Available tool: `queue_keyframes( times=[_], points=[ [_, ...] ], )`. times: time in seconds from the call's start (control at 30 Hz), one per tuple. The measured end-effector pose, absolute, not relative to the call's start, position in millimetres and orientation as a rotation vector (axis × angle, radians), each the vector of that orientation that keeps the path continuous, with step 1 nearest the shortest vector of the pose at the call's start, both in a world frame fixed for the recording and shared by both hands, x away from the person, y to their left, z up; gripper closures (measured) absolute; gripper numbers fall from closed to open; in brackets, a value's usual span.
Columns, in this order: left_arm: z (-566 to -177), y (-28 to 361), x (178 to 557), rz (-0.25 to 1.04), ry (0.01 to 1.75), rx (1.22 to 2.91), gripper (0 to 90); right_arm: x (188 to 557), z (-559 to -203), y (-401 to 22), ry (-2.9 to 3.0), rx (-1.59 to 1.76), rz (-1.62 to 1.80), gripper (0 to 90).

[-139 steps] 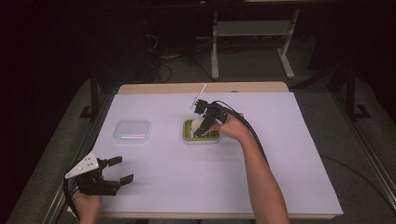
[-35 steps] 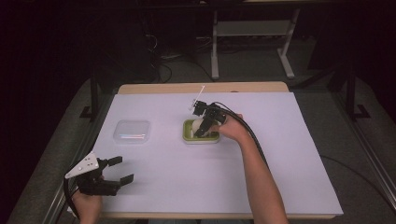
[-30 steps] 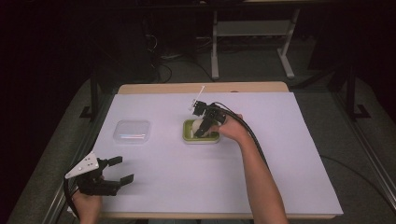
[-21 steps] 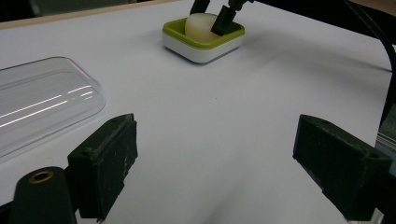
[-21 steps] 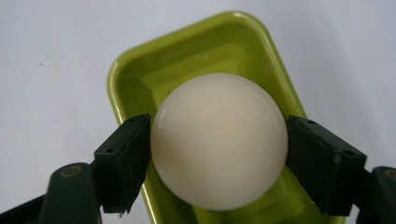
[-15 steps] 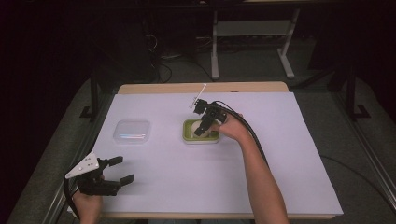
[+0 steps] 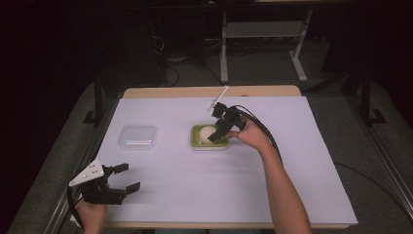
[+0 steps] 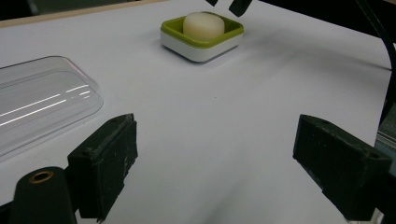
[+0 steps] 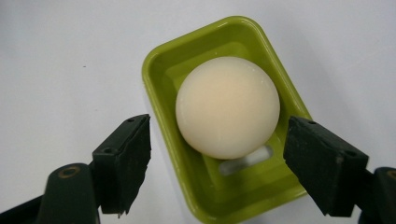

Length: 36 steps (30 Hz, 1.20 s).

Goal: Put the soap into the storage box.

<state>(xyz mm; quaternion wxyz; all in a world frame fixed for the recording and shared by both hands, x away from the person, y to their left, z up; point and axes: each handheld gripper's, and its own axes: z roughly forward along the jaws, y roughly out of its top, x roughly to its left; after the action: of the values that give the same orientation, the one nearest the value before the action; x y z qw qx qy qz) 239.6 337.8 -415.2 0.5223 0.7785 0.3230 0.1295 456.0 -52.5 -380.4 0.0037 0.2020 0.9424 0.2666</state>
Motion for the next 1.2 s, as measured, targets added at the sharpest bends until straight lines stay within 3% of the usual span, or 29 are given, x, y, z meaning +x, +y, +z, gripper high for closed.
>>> queue_keyframes(
  times=[1.2],
  points=[
    [-415.4, 334.5, 239.7, 0.307, 0.763, 1.882, 13.1, 408.6, -378.8, -119.0, 2.885, 0.73, 0.956, 21.9]
  ],
)
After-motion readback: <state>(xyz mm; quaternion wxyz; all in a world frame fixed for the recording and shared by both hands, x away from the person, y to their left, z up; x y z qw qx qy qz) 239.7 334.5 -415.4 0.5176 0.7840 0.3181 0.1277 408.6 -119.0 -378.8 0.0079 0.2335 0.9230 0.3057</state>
